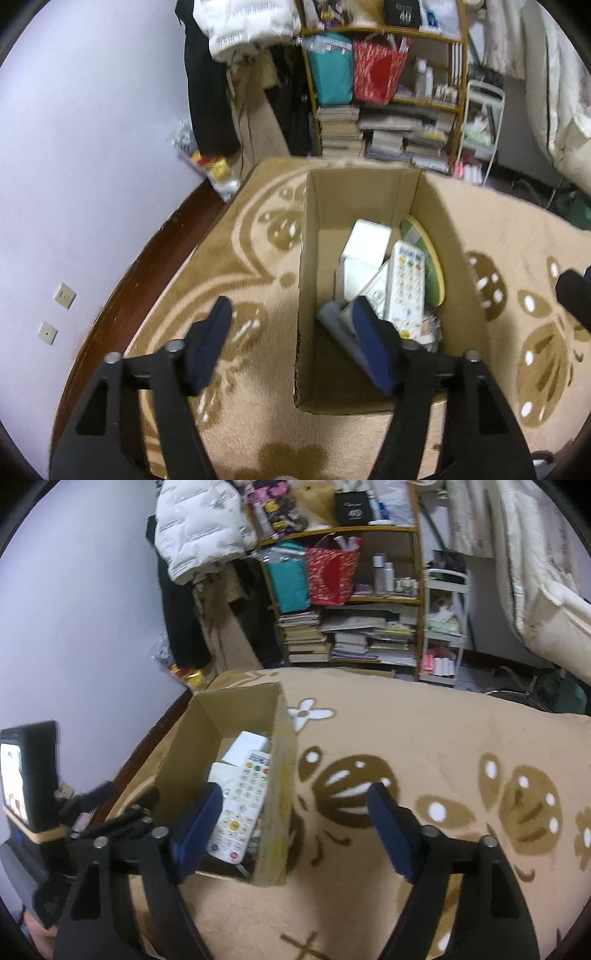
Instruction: Organize rigid objects
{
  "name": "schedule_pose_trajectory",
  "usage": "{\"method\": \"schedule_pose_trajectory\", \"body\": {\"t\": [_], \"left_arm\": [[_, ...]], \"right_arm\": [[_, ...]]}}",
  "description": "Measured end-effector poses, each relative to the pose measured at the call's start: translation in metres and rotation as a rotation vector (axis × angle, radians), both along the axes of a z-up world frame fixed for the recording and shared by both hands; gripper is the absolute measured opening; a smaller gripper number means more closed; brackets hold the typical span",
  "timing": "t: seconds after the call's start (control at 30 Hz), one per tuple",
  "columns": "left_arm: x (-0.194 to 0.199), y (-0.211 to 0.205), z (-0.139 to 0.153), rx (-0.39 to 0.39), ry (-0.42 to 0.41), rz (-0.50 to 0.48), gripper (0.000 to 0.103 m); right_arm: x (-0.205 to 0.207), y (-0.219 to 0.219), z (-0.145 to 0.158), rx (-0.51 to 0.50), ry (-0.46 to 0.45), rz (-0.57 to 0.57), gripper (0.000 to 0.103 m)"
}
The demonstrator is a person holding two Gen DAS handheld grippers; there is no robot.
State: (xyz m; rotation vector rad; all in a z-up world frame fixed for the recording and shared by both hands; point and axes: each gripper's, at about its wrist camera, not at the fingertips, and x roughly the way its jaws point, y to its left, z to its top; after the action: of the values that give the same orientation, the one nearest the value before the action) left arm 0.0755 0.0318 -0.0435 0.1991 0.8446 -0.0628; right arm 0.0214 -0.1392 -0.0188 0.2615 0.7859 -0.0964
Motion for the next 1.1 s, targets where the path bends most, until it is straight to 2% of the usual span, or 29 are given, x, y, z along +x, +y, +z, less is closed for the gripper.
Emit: {"method": "schedule_pose_trajectory", "body": {"t": [0.03,0.17,0.2,0.23,0.4,0.57,0.8,1.1], "left_arm": [[-0.004,0.002,0.006,-0.022,-0.018,-0.006,0.084],[-0.018,0.01,0.024,-0.08,-0.078,-0.011,0.093],[-0.019,0.012,0.026,-0.085,-0.087,-0.011,0.099],[-0.023,0.014,0.031,-0.094,-0.105,-0.013,0.1],[-0.041,0.017,0.044,-0.116,-0.167,-0.043,0.102],[-0.063,0.015,0.051,-0.094,-0.235,-0.081,0.103],[-0.085,0.016,0.057,-0.109,-0.251,-0.121,0.103],[-0.11,0.017,0.071,-0.135,-0.33,-0.136,0.103]], "right_arm": [[-0.005,-0.002,0.002,0.002,-0.008,-0.005,0.089],[-0.023,-0.012,0.012,-0.003,-0.037,-0.051,0.102],[-0.028,-0.014,0.015,-0.007,-0.044,-0.066,0.103],[-0.034,-0.016,0.018,-0.007,-0.057,-0.076,0.103],[-0.056,-0.016,0.024,-0.03,-0.089,-0.093,0.103],[-0.078,-0.013,0.031,-0.053,-0.13,-0.113,0.103],[-0.105,-0.008,0.034,-0.074,-0.18,-0.151,0.103],[-0.139,-0.006,0.044,-0.074,-0.283,-0.201,0.103]]}}
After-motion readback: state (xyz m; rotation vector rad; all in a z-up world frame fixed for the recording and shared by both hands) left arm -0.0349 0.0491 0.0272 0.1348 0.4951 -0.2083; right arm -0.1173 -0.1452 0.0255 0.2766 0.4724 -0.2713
